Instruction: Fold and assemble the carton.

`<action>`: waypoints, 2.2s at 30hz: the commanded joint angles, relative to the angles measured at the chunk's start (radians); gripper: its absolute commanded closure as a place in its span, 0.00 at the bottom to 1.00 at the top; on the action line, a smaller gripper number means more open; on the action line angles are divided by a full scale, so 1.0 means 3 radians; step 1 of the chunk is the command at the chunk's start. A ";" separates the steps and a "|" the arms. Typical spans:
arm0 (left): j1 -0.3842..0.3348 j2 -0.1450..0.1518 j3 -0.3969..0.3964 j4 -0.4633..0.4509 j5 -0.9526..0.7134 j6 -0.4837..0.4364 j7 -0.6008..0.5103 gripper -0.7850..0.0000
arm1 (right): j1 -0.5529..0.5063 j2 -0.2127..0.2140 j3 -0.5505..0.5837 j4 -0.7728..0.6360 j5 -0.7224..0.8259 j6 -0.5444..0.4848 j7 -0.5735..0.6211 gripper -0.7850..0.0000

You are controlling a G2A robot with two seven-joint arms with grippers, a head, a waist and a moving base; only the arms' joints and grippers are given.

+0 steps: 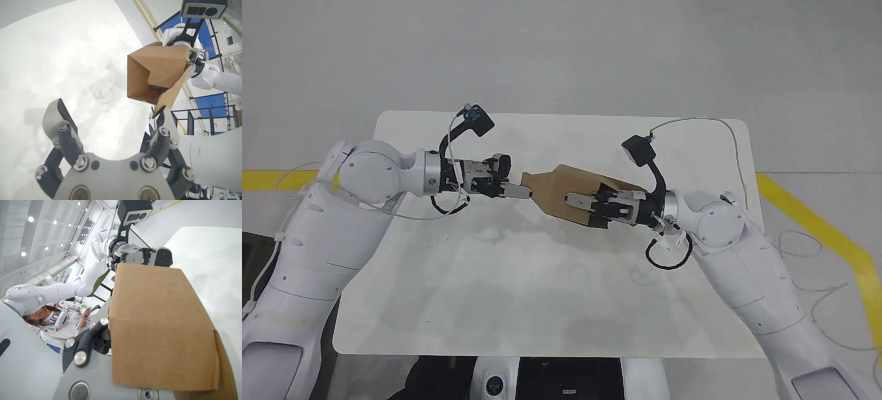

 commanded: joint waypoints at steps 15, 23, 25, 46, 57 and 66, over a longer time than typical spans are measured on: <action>-0.0046 -0.0015 0.0037 0.0032 -0.0087 -0.0001 -0.0053 0.00 | 0.0153 -0.0065 -0.0178 0.0160 0.0233 -0.0189 0.0101 1.00; -0.0043 -0.0016 0.0044 0.0026 -0.0135 -0.0016 -0.0097 0.00 | 0.0211 -0.0105 -0.0273 0.0271 0.0548 -0.0421 0.0235 1.00; -0.0041 -0.0016 0.0042 0.0021 -0.0162 -0.0021 -0.0108 0.00 | 0.0233 -0.0115 -0.0298 0.0304 0.0595 -0.0455 0.0270 1.00; -0.0028 -0.0029 0.0079 0.0031 -0.0469 -0.0014 -0.0271 0.00 | 0.0383 -0.0188 -0.0494 0.0476 0.0945 -0.0606 0.0432 1.00; -0.0029 -0.0035 0.0096 0.0009 -0.0489 -0.0021 -0.0294 0.00 | 0.0401 -0.0184 -0.0527 0.0508 0.0975 -0.0599 0.0439 1.00; -0.0036 -0.0040 0.0106 -0.0002 -0.0503 -0.0028 -0.0309 0.00 | 0.0435 -0.0193 -0.0582 0.0525 0.1020 -0.0588 0.0449 1.00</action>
